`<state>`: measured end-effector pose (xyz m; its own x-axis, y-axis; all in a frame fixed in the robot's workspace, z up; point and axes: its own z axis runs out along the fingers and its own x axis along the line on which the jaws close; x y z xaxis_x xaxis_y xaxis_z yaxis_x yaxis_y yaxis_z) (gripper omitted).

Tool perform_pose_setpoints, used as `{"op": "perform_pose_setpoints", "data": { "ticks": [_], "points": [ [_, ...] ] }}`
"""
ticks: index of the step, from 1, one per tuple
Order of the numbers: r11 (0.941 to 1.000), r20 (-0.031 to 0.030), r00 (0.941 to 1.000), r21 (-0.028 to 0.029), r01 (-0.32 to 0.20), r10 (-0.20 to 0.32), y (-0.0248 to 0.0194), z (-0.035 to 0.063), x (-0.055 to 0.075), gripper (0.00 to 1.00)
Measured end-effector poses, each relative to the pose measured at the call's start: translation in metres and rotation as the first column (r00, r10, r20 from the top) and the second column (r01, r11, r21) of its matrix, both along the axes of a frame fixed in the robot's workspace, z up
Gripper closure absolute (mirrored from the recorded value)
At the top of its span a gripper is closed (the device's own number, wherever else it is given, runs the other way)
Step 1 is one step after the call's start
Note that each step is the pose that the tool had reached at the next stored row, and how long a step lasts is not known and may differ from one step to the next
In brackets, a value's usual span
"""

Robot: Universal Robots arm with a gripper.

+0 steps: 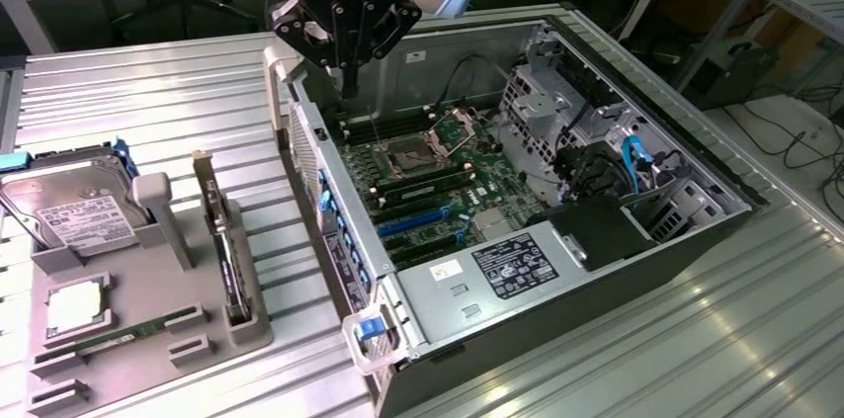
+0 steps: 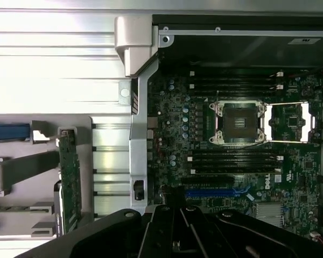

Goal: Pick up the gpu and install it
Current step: 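Reach for the gpu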

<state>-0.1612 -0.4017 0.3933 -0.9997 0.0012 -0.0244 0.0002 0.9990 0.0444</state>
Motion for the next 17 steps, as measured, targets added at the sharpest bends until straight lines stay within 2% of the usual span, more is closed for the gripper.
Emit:
{"op": "perform_pose_setpoints", "data": {
  "ticks": [17],
  "points": [
    [1.0, 0.0, 1.0, 0.0, 0.0, 0.0, -0.0024, 0.0, -0.013, 0.89]
  ]
}}
